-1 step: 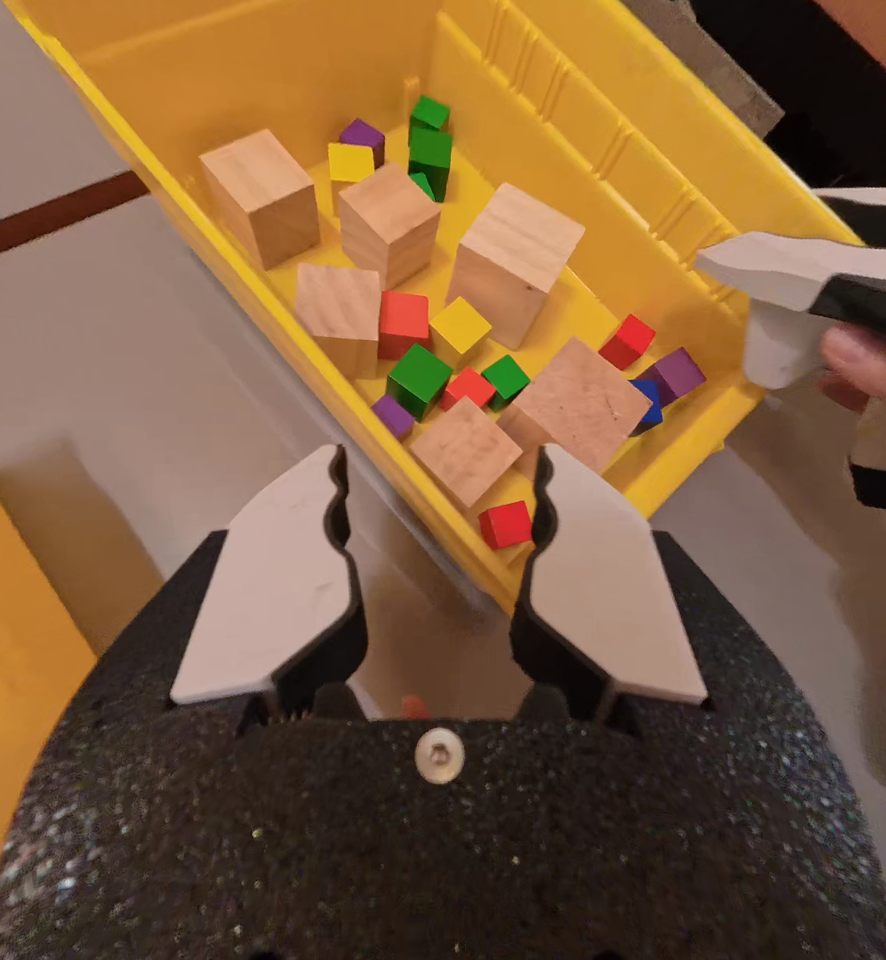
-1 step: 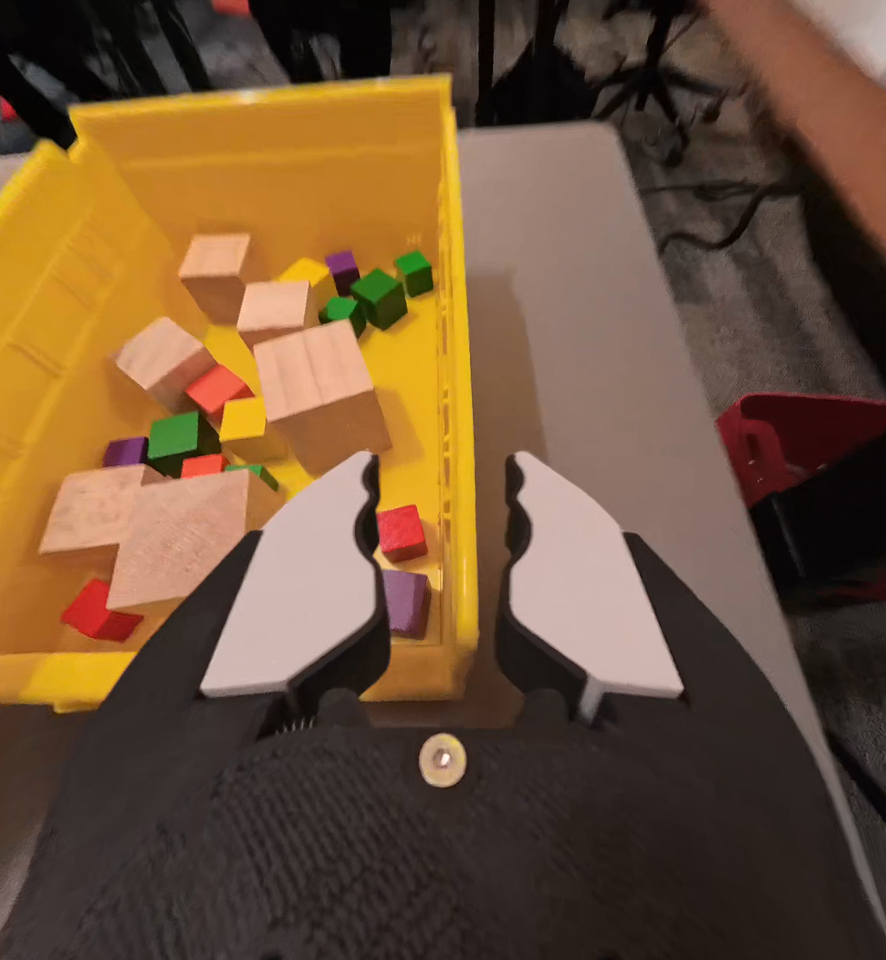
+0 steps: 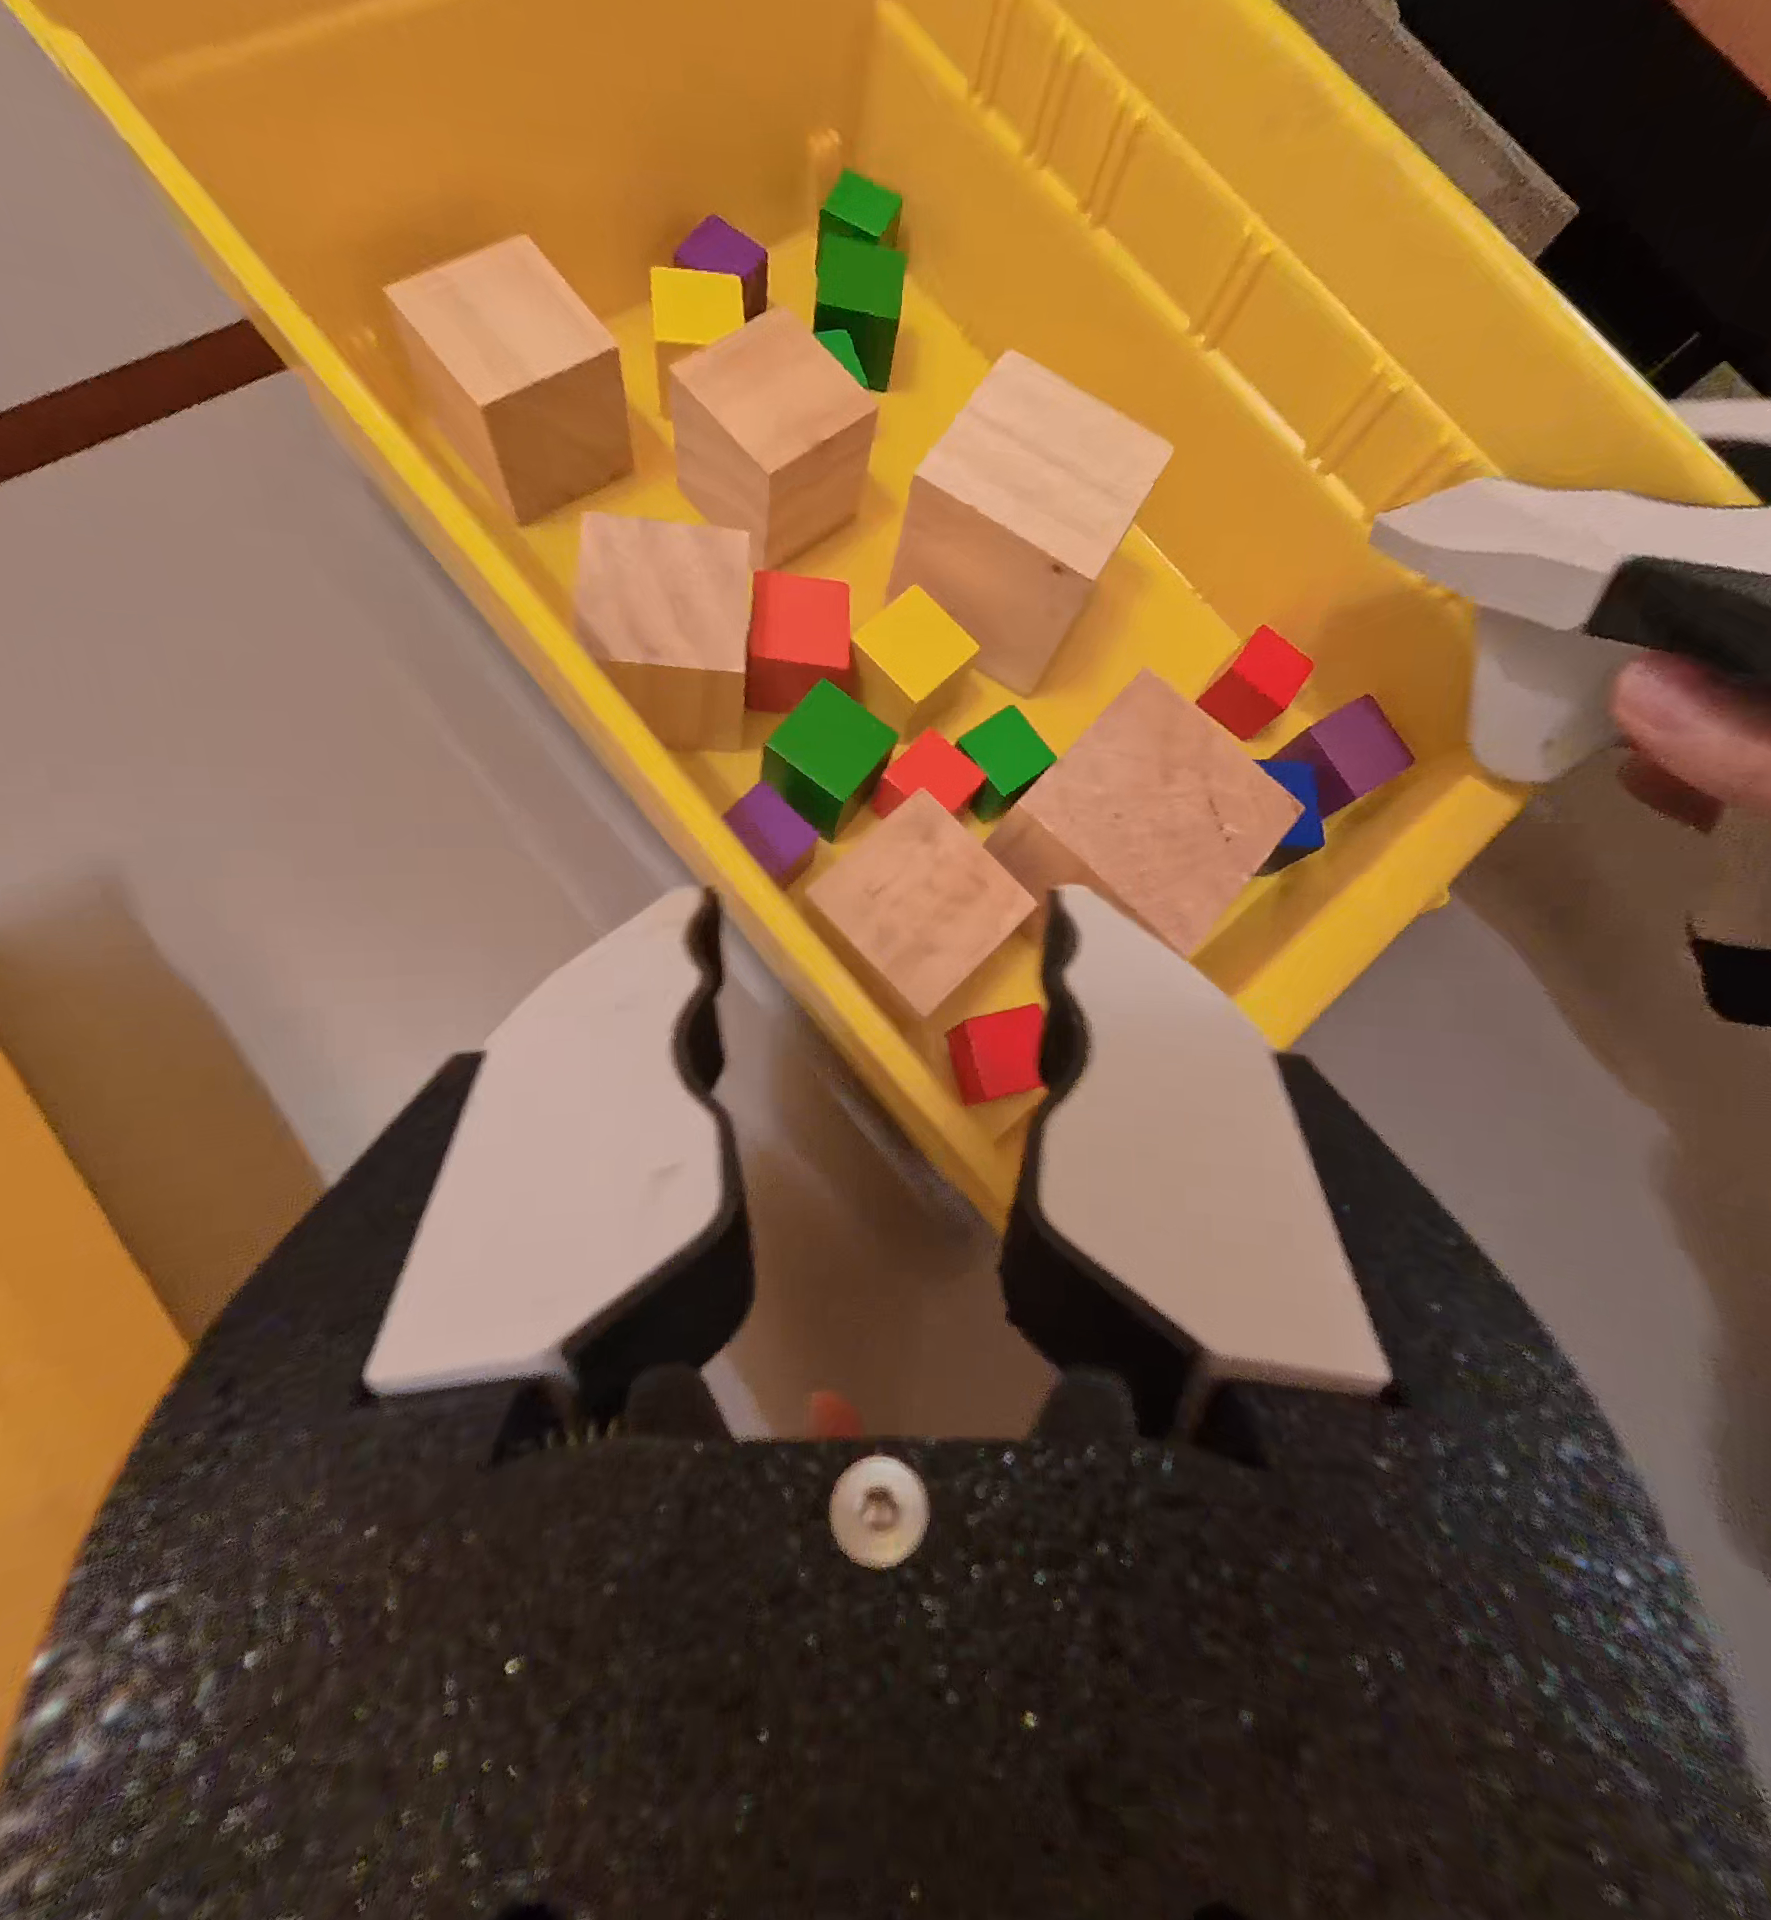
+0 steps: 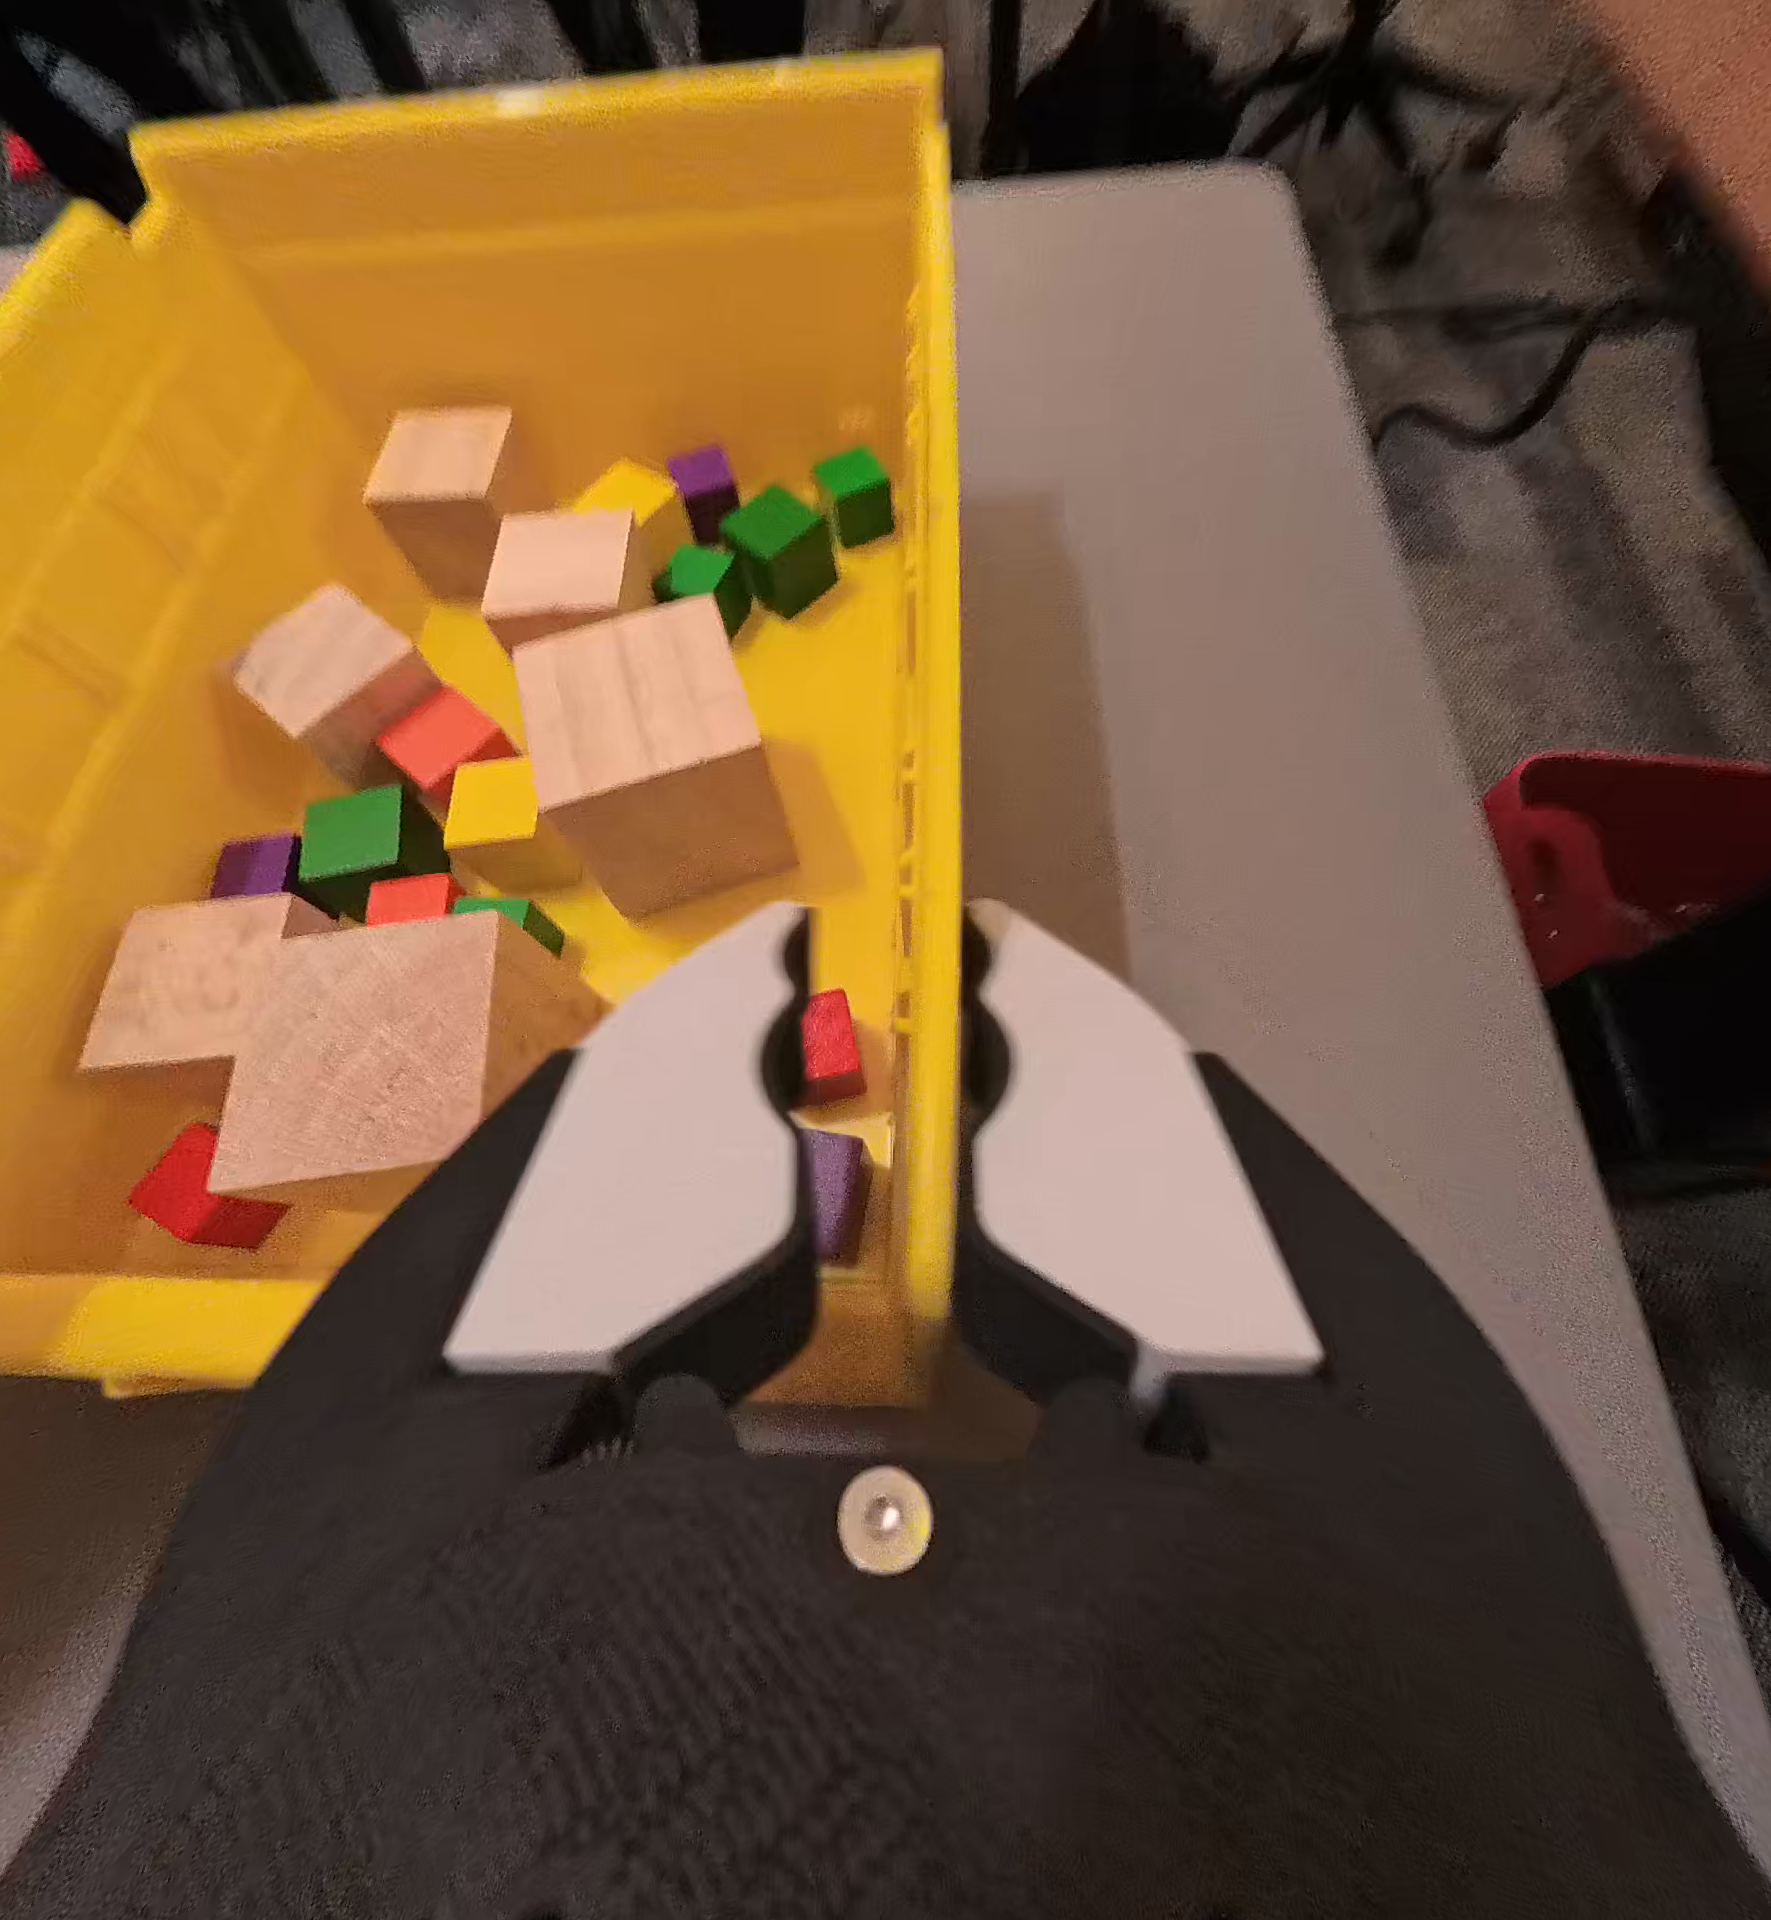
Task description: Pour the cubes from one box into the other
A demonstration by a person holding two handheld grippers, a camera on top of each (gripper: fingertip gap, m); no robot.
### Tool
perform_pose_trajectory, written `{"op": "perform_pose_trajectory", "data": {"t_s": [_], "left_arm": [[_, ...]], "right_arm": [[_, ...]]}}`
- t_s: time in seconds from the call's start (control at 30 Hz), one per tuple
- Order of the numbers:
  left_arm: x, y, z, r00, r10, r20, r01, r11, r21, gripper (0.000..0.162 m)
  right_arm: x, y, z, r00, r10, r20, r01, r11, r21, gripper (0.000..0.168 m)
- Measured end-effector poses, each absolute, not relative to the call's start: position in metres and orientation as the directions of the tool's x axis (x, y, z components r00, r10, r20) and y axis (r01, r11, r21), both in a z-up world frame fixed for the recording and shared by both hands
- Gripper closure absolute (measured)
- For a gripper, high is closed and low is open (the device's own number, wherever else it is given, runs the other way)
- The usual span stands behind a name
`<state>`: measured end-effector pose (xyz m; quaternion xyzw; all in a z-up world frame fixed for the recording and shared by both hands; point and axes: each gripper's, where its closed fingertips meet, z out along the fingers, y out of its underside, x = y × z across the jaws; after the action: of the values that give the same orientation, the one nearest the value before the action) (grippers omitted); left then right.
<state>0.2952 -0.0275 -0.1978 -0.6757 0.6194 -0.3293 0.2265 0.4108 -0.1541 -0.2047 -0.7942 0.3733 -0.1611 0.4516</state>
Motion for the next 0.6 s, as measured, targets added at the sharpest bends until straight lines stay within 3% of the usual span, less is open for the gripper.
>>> {"op": "perform_pose_trajectory", "data": {"t_s": [0.03,0.1,0.27,0.6], "left_arm": [[0.297,-0.025,-0.200,0.035,-0.988,0.149,-0.681,-0.132,-0.720,0.112],[0.300,-0.018,-0.201,0.060,-0.993,0.104,-0.660,-0.117,-0.742,0.122],[0.291,0.005,-0.197,0.195,-0.980,0.033,-0.630,-0.151,-0.762,0.151],[0.218,0.053,-0.093,0.188,-0.980,-0.070,-0.448,-0.023,-0.894,0.156]], "right_arm": [[0.414,-0.156,-0.206,0.646,-0.758,-0.087,-0.458,-0.294,-0.839,0.163],[0.411,-0.155,-0.206,0.626,-0.767,-0.144,-0.482,-0.234,-0.844,0.163],[0.385,-0.154,-0.200,0.581,-0.810,-0.078,-0.475,-0.260,-0.841,0.164],[0.292,-0.118,-0.080,0.520,-0.854,0.032,-0.254,-0.190,-0.948,0.164]]}}
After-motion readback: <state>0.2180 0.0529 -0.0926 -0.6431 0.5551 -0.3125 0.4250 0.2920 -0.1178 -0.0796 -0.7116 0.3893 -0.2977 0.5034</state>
